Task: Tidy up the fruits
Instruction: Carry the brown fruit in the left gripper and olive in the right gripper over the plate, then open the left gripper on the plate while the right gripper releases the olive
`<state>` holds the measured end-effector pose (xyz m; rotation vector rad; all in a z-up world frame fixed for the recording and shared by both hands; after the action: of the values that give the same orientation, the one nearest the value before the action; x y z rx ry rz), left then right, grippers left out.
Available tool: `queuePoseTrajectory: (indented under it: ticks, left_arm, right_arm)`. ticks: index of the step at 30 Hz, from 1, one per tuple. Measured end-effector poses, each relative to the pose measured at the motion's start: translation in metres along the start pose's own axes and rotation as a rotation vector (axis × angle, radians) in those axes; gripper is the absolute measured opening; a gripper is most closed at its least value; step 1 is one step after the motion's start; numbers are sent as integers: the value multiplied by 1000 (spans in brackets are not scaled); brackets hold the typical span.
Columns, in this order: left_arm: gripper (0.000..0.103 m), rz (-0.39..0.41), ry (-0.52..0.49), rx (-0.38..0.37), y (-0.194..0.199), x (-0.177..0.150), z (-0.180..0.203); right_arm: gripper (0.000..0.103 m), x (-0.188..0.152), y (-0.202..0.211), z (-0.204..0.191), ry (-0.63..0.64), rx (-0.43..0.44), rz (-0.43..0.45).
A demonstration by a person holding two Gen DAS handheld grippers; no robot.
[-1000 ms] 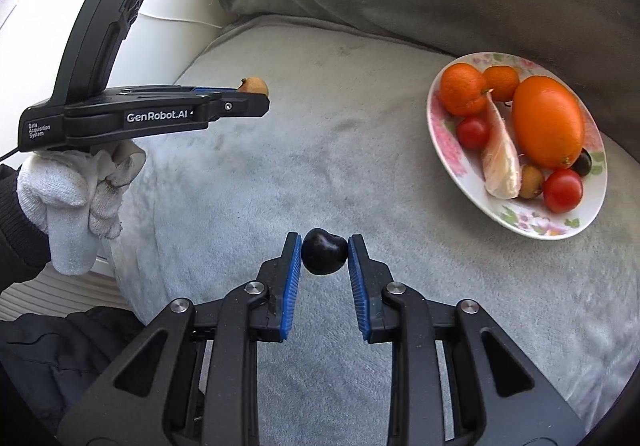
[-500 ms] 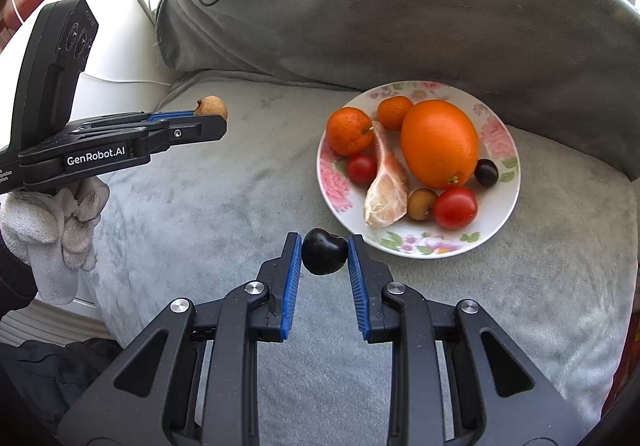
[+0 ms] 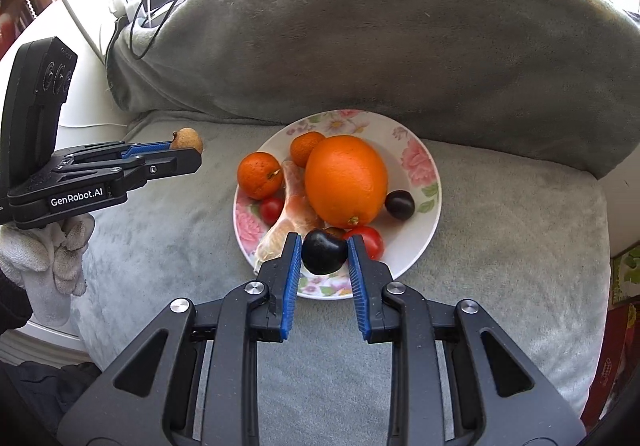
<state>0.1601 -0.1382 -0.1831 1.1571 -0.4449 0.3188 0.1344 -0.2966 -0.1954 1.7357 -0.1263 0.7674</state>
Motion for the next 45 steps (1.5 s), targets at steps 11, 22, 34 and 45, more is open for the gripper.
queuePoseTrajectory:
  ticks: [11,22,34,45]
  left_arm:
    - [25,-32,-56,-27,-20,8,29]
    - [25,-53,-83,-52,-23,6,51]
    - [25,-72,-97,-55,-26,3,57]
    - [33,-67,-96,-45,-22,-1,57]
  right_arm:
    - [25,16,-8,37,-40,-43,9]
    - [25,32,-14,57,-82,-44,25]
    - [25,37,-18,58,-93,-46,23]
    - [52,39,-7,58,-112,-58,50]
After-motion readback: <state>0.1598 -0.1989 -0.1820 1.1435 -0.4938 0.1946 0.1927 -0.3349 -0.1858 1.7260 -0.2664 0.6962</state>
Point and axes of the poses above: each gripper's, at about its wrist camera, not at the fingertips, and y roughly against the way its jaws point, z to its right, x to its top, the point moved 4 cm from there along -y, roughly the way its jaws point, and after that the axes turned 10 degrees about y, right-handed, at the moved point
